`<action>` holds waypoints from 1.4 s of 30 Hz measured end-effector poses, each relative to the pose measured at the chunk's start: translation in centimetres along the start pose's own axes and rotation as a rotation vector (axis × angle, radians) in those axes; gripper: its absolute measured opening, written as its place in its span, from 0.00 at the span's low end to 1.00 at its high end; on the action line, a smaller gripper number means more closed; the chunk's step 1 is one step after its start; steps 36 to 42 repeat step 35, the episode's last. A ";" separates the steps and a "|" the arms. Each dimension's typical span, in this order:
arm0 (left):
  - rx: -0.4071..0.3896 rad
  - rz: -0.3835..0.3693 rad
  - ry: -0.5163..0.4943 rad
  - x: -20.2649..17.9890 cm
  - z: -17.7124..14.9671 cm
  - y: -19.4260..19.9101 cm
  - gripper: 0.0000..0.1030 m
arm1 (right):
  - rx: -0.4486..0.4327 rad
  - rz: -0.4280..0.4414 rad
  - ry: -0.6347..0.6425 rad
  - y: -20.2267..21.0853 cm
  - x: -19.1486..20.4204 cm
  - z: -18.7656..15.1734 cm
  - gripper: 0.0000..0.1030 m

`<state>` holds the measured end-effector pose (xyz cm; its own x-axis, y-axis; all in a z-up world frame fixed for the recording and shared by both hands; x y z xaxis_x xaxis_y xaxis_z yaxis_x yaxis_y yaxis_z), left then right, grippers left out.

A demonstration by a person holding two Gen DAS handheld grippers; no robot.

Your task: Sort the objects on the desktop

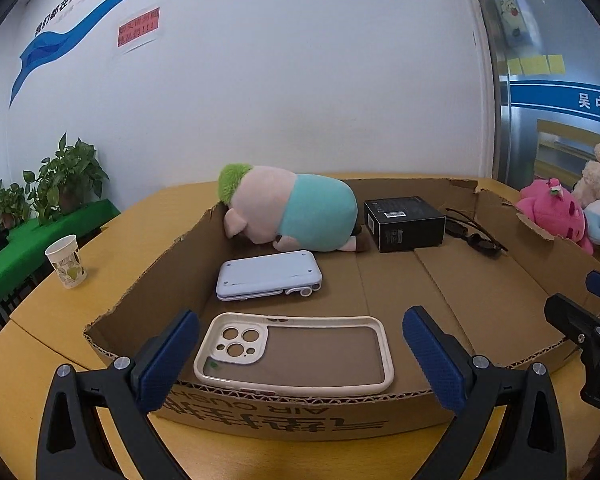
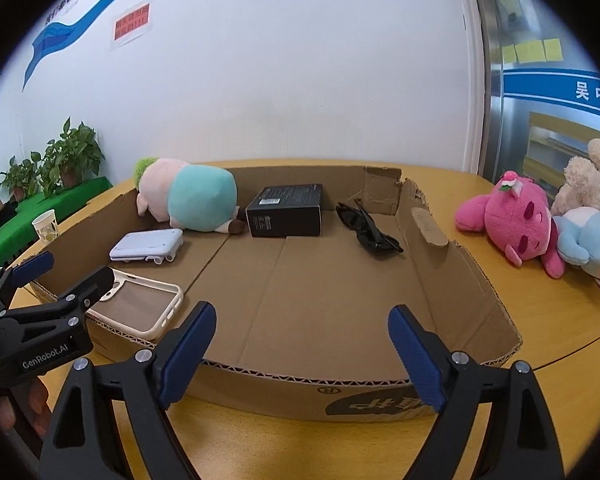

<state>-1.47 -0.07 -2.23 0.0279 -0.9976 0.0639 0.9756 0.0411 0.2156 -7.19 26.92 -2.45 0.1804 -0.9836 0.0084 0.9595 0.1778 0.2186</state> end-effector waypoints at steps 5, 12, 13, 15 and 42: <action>0.001 -0.003 -0.002 0.1 0.2 0.0 1.00 | -0.017 0.000 -0.002 0.1 0.1 -0.2 0.86; 0.004 -0.016 -0.003 0.2 0.4 -0.2 1.00 | -0.017 -0.002 0.001 0.2 0.3 -0.1 0.87; 0.004 -0.015 -0.004 0.1 0.4 -0.2 1.00 | -0.016 -0.002 0.000 0.2 0.2 -0.1 0.87; 0.004 -0.015 -0.004 0.1 0.4 -0.2 1.00 | -0.016 -0.003 0.000 0.2 0.2 -0.1 0.87; 0.004 -0.015 -0.004 0.2 0.4 -0.2 1.00 | -0.016 -0.002 0.000 0.1 0.2 -0.1 0.87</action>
Point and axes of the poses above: each gripper's, at about its wrist camera, not at the fingertips, and y roughly against the way its jaws point, x to its left, z to its top, the point moved 4 cm from there along -y, roughly the way its jaws point, and after that the axes turned 14 degrees about -x, right-handed, at the moved point
